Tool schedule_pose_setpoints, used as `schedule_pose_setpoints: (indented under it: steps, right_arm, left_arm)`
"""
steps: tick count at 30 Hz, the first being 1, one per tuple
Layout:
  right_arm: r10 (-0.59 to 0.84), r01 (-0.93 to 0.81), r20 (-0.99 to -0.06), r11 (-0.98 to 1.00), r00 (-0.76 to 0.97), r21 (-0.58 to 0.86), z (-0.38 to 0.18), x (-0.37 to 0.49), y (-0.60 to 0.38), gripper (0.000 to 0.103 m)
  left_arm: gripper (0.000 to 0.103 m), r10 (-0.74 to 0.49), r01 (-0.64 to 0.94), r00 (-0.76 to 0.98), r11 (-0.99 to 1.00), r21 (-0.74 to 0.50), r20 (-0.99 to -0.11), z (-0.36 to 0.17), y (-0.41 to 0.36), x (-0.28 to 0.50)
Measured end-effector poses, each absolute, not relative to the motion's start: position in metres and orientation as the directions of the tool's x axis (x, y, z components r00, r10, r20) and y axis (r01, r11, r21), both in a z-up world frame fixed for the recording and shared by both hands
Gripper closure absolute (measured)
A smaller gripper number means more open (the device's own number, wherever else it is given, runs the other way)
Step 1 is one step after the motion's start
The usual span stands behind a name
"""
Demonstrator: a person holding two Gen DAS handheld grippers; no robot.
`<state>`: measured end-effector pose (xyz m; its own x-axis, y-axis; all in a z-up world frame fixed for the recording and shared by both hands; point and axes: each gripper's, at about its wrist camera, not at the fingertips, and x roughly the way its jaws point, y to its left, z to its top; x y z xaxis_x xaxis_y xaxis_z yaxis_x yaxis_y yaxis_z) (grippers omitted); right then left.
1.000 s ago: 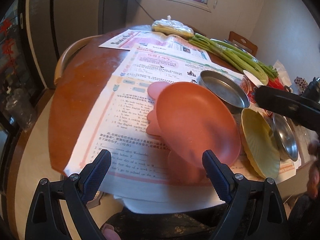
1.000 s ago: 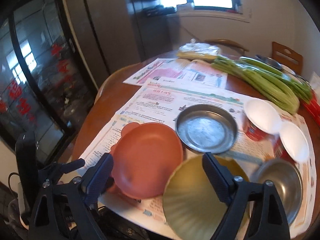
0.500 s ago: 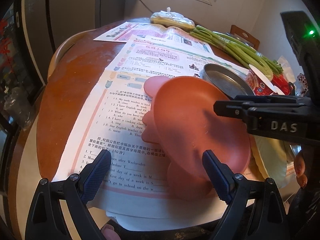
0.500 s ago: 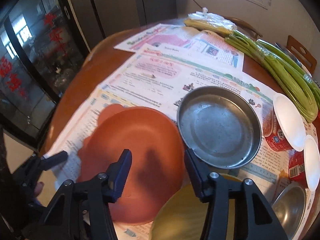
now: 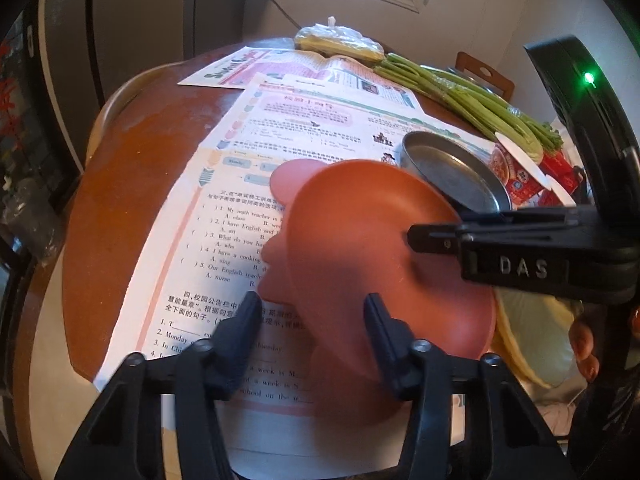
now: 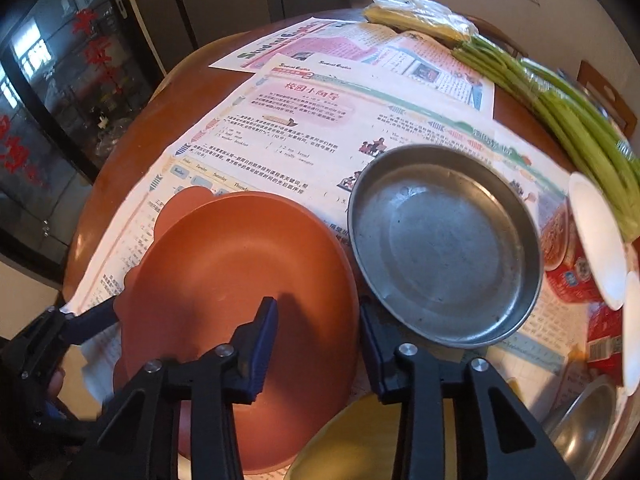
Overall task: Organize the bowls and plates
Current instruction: 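Grasp the rim of the terracotta-orange plate with the left tool and lift, then carry the orange plate beside the steel plate and release it with the left tool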
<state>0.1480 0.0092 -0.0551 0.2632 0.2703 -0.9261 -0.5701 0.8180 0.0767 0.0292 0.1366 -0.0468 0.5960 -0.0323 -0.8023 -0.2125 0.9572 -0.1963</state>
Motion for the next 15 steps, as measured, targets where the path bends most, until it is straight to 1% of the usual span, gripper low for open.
schedule_pose_setpoints:
  steps: [1,2,3,7,10,13,15]
  right_arm:
    - [0.283,-0.576,-0.924,0.813,0.256,0.089,-0.055,0.148,0.010,0.066]
    - [0.290,-0.579,-0.923,0.810,0.254,0.095,-0.055,0.147,0.010,0.066]
    - [0.299,-0.583,-0.921,0.806,0.250,0.103,-0.055,0.146,0.011,0.066]
    - [0.315,-0.582,-0.914,0.805,0.256,0.115,-0.055,0.142,0.012,0.066]
    - [0.355,-0.566,-0.901,0.808,0.249,0.163,-0.056,0.141,0.008,0.066]
    - [0.380,-0.553,-0.893,0.810,0.239,0.196,-0.055,0.137,0.008,0.066]
    - [0.384,-0.542,-0.892,0.815,0.238,0.206,-0.052,0.137,0.009,0.066]
  left_arm:
    - [0.060,-0.036,-0.213,0.597,0.956,-0.202,-0.801,-0.047,0.137,0.030]
    - [0.066,-0.042,-0.211,0.597,0.955,-0.207,-0.801,-0.047,0.138,0.031]
    - [0.067,-0.046,-0.211,0.597,0.954,-0.212,-0.801,-0.047,0.139,0.032]
    - [0.067,-0.043,-0.223,0.601,0.950,-0.219,-0.798,-0.046,0.145,0.035]
    - [0.067,-0.048,-0.224,0.604,0.948,-0.228,-0.795,-0.042,0.151,0.037]
    - [0.067,-0.019,-0.219,0.625,0.955,-0.199,-0.780,-0.032,0.153,0.037]
    - [0.067,-0.021,-0.205,0.636,0.959,-0.195,-0.772,-0.025,0.154,0.039]
